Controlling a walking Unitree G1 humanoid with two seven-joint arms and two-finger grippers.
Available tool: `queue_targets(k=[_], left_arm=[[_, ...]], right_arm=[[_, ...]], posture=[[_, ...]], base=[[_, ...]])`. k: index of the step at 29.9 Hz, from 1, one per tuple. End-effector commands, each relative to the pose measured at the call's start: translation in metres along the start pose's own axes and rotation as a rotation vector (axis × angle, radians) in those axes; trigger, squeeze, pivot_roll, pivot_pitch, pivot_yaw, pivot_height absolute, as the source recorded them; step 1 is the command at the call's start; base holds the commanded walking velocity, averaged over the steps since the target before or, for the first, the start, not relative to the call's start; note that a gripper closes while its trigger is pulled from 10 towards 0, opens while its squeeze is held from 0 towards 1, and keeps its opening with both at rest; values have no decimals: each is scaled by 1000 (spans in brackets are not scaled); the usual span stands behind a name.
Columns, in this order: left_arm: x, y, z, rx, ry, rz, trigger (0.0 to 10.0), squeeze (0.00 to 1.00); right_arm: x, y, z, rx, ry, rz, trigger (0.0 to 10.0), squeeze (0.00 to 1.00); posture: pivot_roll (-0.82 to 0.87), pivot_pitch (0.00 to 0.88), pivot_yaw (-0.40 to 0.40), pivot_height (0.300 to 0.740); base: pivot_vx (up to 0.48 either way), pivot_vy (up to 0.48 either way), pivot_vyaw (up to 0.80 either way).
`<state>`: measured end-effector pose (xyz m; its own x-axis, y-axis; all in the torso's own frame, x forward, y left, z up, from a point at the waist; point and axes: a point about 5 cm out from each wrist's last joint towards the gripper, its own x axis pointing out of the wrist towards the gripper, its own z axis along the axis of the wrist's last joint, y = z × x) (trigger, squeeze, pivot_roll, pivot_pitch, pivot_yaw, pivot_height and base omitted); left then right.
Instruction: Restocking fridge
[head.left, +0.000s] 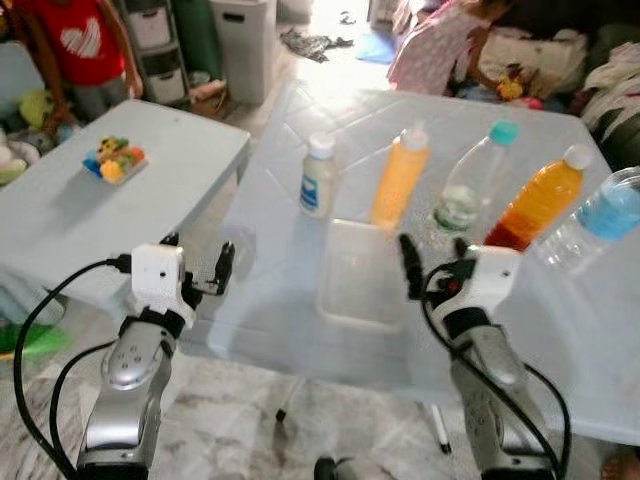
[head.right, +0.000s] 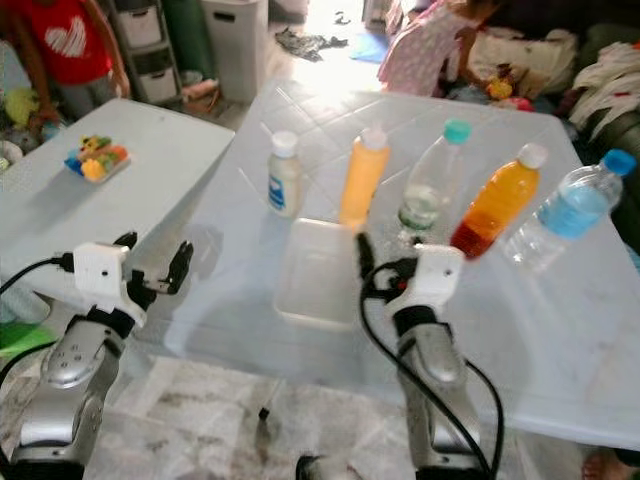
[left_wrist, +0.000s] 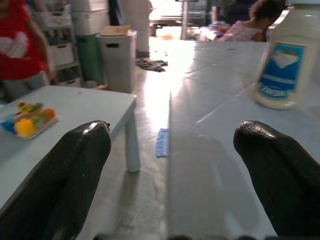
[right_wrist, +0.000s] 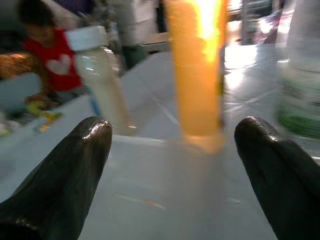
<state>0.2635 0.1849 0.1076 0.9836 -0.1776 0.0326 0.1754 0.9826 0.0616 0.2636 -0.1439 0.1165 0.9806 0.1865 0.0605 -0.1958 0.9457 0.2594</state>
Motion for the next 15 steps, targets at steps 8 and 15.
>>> queue_targets(k=[8,15], left_arm=[[-3,0,-3,7,8,-3,10000,0],[0,-3,-3,4,8,-14,10000,0]], right_arm=[[-19,-8,-2,25,40,18,10000,0],[-22,-13,19,-66,-21,21,10000,0]], posture=[[4,10,-35,740],[-18,18,-27,740]], base=[[0,0,0],[0,0,0]])
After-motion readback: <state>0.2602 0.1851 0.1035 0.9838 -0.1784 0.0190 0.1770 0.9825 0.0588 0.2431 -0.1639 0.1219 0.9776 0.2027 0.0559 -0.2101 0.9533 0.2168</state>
